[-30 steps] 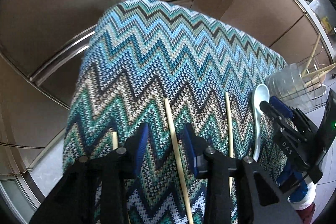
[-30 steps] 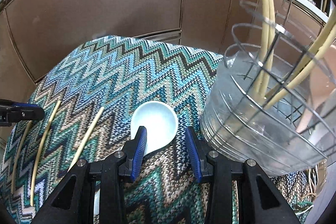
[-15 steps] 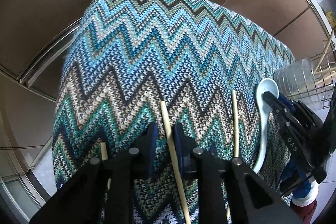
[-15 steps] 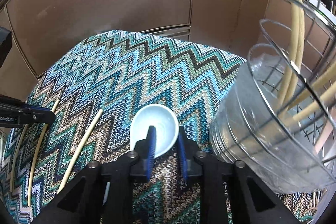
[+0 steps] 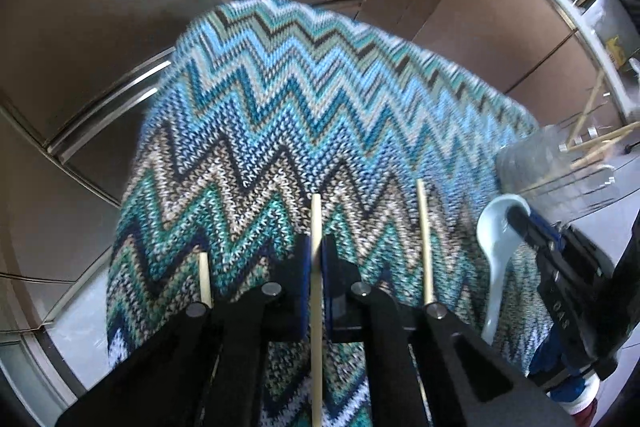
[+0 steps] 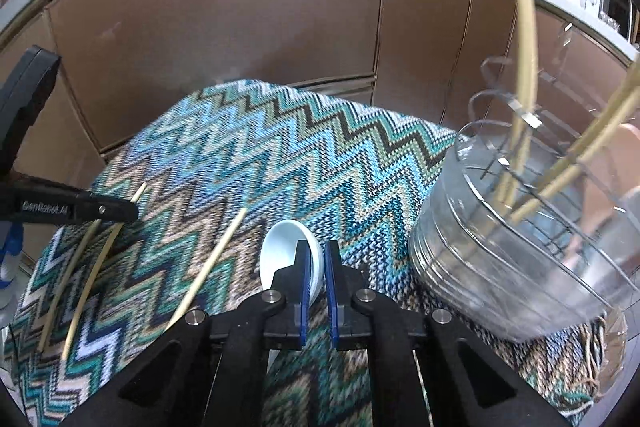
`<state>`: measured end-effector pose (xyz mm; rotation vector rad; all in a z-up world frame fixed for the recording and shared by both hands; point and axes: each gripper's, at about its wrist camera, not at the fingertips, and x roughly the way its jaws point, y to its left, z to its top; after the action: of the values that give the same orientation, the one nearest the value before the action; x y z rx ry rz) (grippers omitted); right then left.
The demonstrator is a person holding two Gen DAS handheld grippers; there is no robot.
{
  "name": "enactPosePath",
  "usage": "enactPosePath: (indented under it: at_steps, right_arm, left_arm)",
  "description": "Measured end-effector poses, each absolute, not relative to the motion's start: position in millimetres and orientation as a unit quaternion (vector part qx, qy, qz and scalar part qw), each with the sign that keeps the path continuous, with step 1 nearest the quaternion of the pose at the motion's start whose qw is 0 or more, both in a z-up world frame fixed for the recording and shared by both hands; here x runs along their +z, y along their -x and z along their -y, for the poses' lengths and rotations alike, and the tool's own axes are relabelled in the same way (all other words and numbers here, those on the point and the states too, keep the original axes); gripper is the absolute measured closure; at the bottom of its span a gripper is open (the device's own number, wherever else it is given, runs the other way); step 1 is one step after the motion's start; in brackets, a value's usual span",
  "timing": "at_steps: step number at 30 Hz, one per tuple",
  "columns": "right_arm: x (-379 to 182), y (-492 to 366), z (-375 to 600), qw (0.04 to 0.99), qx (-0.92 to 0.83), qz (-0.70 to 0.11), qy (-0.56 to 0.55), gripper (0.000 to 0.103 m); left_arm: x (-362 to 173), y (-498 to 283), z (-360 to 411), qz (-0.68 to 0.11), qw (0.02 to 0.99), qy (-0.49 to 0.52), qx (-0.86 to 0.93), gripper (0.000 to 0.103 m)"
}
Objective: Organize utensils
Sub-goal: 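Lift and carry the chopstick in left tool while right tool carries the spoon to the holder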
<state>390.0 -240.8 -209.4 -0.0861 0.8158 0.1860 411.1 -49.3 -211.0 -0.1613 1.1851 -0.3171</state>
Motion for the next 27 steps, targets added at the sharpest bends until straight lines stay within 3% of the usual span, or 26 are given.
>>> enactPosePath:
  at_steps: [13,22,27]
  right_arm:
    - [-126.6,-283.2,250.4,0.959,0.061,-0.275,0.041,0.096]
    - [-37.0,-253.4,310.3,0.992,-0.025,-0.114,0.038,0.096]
    - [-19.2,-266.7,334.3,0.996,-0.067,-0.051,0.038,0.096]
  left_arm:
    - [-113.4,-352.1,54.5,-0.443,0.870,0.097,-0.192,0.098]
    - [-18.9,-353.1,126.2,-0.327,0.899,0.110,-0.270,0.098]
    - [17.7,-369.8,173.1,-0.256,0.912,0.125,-0.294,0.098]
